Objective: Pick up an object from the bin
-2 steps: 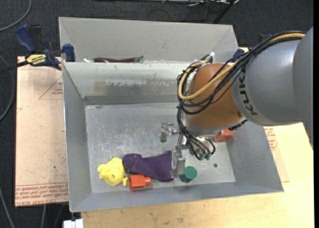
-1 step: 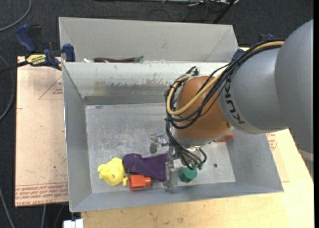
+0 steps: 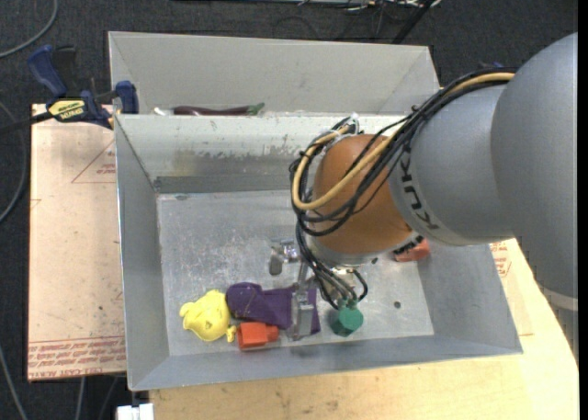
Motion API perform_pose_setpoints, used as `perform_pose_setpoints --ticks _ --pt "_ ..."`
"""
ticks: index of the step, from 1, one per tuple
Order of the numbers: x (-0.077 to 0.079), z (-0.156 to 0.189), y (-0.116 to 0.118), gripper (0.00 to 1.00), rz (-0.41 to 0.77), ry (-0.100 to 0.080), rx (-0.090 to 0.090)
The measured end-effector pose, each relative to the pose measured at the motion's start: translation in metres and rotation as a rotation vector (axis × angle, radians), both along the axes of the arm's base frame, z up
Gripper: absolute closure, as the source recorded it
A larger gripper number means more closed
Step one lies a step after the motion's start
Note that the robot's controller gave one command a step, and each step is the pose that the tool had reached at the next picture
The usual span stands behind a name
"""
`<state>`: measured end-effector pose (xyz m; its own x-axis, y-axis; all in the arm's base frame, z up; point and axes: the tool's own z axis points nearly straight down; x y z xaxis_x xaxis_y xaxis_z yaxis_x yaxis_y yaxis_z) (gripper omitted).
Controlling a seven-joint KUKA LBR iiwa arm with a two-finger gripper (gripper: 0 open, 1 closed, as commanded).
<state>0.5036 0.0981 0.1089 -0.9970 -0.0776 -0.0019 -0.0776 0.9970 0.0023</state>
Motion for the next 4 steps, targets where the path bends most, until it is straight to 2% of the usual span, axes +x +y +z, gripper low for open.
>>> perform_pose_setpoints --ticks 1,2,4 --pt "-0.009 -0.028 -0.015 0.00 -0.045 0.006 0.001" --pt "0.004 -0.039 0.013 1.00 -0.144 -0.001 0.002" --pt "0.004 -0.037 0.013 1.00 -0.144 -0.001 0.002"
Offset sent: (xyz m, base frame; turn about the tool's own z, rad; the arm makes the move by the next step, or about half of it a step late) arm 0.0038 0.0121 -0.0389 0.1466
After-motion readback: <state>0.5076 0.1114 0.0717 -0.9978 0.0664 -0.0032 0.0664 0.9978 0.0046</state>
